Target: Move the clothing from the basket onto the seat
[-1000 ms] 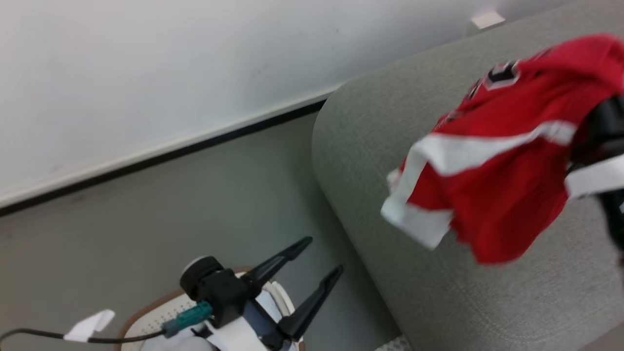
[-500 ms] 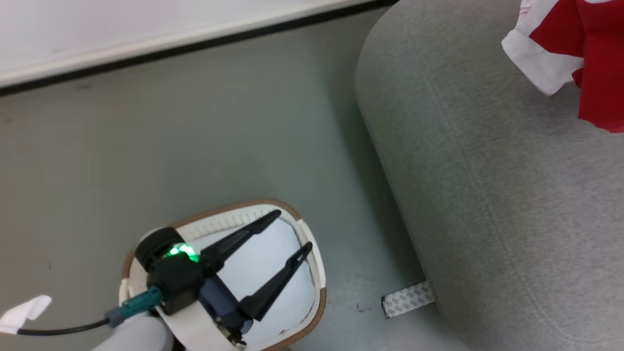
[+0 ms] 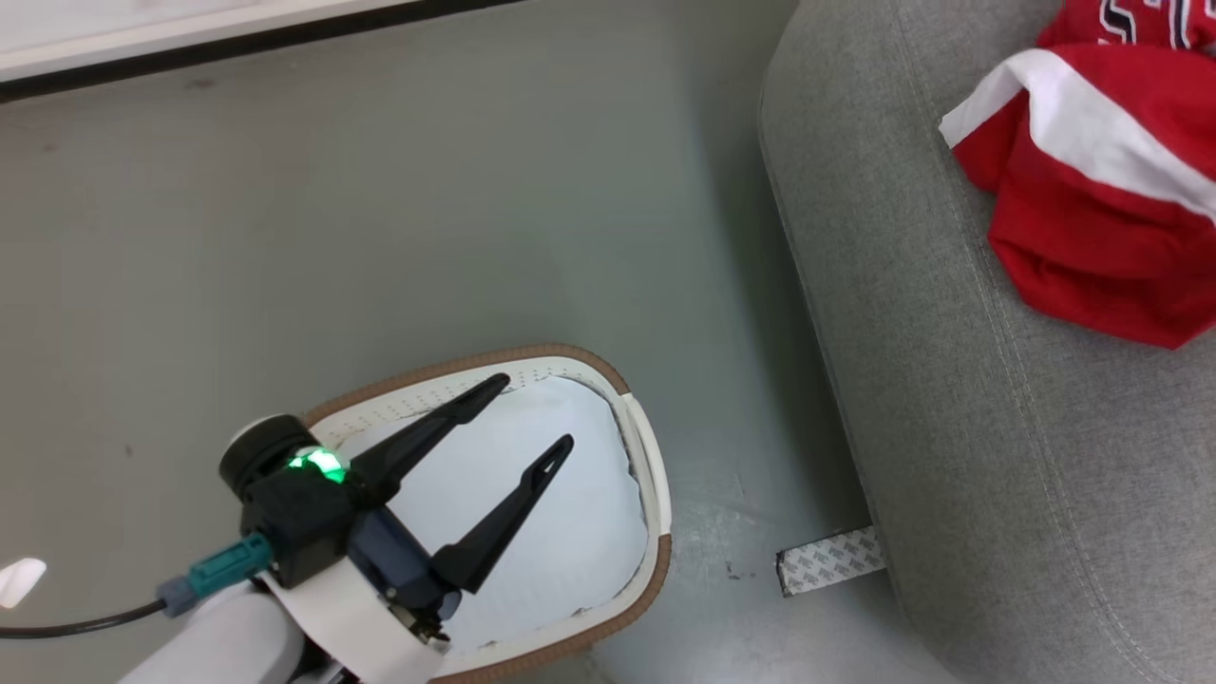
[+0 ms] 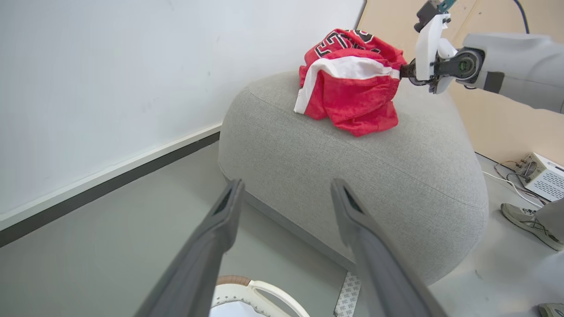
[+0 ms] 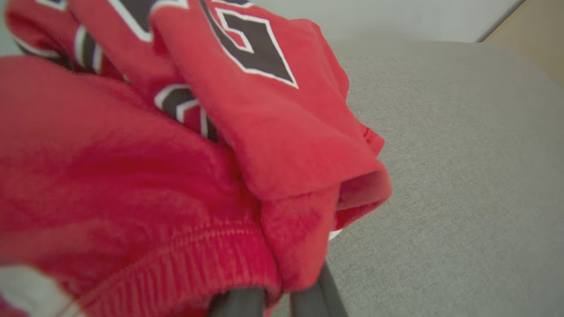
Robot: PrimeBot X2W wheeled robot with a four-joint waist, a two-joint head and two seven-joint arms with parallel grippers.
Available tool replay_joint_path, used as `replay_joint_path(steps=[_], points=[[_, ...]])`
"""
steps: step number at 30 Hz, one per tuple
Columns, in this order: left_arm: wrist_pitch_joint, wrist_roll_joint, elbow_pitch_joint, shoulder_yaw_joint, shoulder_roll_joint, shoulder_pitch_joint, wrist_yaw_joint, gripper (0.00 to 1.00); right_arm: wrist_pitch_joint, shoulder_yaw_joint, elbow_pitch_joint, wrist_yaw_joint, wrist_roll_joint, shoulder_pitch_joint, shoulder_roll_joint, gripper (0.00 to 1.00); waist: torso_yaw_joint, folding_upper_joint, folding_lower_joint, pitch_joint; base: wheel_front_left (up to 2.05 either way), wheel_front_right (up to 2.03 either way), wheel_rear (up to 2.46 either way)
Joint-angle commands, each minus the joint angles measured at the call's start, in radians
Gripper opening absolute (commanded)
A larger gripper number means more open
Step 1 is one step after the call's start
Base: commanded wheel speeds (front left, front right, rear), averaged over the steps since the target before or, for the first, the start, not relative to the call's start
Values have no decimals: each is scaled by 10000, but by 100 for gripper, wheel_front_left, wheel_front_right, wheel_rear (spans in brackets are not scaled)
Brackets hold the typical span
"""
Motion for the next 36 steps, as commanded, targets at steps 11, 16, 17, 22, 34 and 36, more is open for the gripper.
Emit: replay_joint_path(steps=[11, 16, 17, 22, 34, 36], points=[[-4, -153, 650, 201, -585, 416, 10, 100, 792, 494, 174, -25, 146, 945, -251, 100, -235, 0, -2, -1411, 0, 0, 0], [-4, -187, 1300, 403, -1213, 776, 10, 100, 1820, 1500, -71, -25, 891, 1414, -982, 100, -351, 0, -2, -2649, 0, 0, 0], [-4, -191, 1448, 499, -1346, 861, 10, 100, 1931, 1750, -273, -25, 1083, 1502, -1192, 100, -356, 0, -2, -2907, 0, 0, 0], [-4, -177, 2065, 1105, -1962, 1298, 98, 100, 2074, 2937, -1530, -25, 2373, 2074, -2289, 100, -282, 0, -2, -4031, 0, 0, 0], [-4, 13, 3125, 3578, -2615, 2050, 1084, 100, -127, 3628, -3897, -25, 4416, 3427, -2760, 100, 590, 0, -2, -5470, 0, 0, 0], [-4, 18, 3237, 4027, -2624, 2229, 1171, 100, -614, 3508, -4166, -25, 4438, 3752, -2494, 100, 670, 0, -2, -5540, 0, 0, 0]])
